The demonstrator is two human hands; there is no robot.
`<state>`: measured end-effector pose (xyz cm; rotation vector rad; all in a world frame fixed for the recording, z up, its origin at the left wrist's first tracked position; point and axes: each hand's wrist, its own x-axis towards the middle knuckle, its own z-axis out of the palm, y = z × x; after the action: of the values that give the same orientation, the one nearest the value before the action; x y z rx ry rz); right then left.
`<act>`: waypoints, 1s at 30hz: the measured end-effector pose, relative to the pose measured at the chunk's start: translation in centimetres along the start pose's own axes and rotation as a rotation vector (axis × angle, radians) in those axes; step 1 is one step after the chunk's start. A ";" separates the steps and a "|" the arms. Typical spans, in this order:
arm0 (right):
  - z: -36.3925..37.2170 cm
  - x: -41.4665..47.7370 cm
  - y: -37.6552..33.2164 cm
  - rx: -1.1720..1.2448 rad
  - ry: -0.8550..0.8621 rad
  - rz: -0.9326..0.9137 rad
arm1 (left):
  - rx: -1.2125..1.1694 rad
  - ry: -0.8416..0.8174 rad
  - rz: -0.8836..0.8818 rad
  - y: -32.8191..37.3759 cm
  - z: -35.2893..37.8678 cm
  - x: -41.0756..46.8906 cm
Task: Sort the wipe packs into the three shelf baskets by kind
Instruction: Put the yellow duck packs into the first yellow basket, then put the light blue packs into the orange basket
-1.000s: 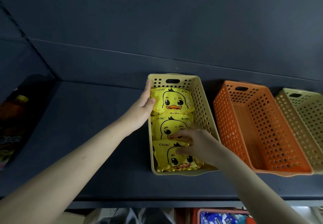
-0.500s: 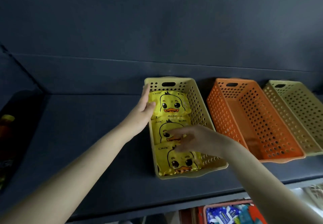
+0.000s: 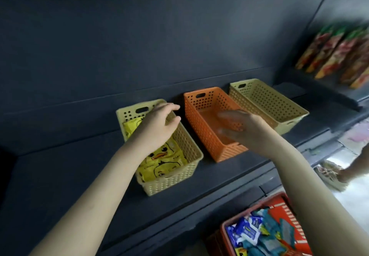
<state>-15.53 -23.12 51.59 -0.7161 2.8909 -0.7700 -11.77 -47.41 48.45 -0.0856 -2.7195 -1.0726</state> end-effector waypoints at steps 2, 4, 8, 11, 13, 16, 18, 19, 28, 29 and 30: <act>-1.3 -3.5 2.9 -0.024 0.024 0.026 | 0.035 -0.044 0.098 3.0 3.2 -0.5; -2.3 -7.4 6.5 -0.005 0.020 0.084 | 0.035 -0.090 0.161 6.1 6.9 -1.4; -3.3 -15.4 14.1 0.046 -0.007 0.207 | 0.009 -0.157 0.190 11.2 15.2 -4.7; -2.6 -20.8 19.9 0.108 -0.086 0.318 | 0.017 -0.259 0.145 13.6 22.0 -7.8; -1.2 -23.8 23.6 0.176 -0.152 0.406 | 0.052 -0.360 0.090 14.1 26.4 -10.2; 1.3 -27.3 28.4 0.217 -0.222 0.517 | 0.070 -0.511 -0.027 13.9 31.8 -13.1; 3.6 -28.8 31.1 0.228 -0.249 0.597 | 0.077 -0.618 -0.121 13.0 34.7 -14.7; 4.8 -29.5 32.5 0.236 -0.251 0.633 | 0.078 -0.661 -0.160 12.4 36.1 -15.3; 18.9 -31.7 44.1 0.316 -0.267 0.899 | -0.011 -0.783 -0.592 2.4 50.3 -18.0; 20.8 -31.6 45.4 0.330 -0.274 0.913 | -0.016 -0.787 -0.645 1.0 51.9 -18.4; 22.8 -31.6 46.7 0.345 -0.282 0.925 | -0.001 -0.799 -0.688 -0.4 53.5 -18.8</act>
<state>-3.05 16.64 7.30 0.4883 2.3186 -0.8666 -3.08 -10.84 6.02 0.5896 -3.5963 -1.4397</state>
